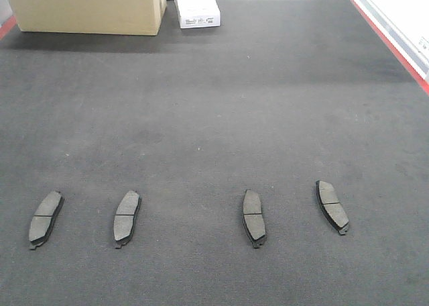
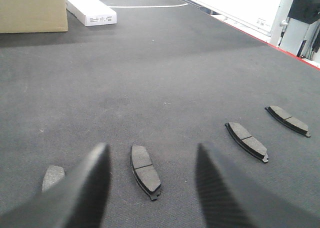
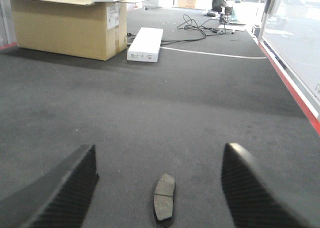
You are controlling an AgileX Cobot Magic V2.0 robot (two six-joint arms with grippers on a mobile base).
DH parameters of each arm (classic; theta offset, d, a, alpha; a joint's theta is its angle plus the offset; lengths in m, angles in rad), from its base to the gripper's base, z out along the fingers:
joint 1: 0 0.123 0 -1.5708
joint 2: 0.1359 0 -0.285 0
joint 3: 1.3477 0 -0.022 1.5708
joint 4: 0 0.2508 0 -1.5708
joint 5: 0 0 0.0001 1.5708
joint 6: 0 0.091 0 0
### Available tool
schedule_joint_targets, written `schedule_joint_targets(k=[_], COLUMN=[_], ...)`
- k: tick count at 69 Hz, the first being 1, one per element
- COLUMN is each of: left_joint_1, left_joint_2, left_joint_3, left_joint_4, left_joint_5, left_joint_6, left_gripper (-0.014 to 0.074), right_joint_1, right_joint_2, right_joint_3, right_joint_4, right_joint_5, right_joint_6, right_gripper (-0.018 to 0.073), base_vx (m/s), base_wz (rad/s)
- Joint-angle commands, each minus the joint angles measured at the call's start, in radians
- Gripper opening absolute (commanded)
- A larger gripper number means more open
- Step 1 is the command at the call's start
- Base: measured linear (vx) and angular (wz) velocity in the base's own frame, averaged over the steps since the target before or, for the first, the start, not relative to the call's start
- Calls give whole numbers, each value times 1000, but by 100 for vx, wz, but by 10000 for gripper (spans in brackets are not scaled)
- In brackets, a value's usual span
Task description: Move and align brake pads A on conveyor
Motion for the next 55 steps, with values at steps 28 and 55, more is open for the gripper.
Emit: schedule_joint_targets(k=[28,55], left_joint_1=[-5,-5], left_joint_2=[13,13], left_joint_3=[-22,-22], left_joint_4=[18,18], left_joint_5=[-50,-50], left_joint_6=[1,1], left_gripper=[-7,-7], right_joint_1=[-6,-6], right_joint_2=[15,15], right_joint_3=[-23,-23], right_joint_4=[13,73], right_joint_5=[-108,-108], right_joint_6=[-4,19], right_gripper=[-10,-10], base_vx=[0,0], base_wz=[0,0])
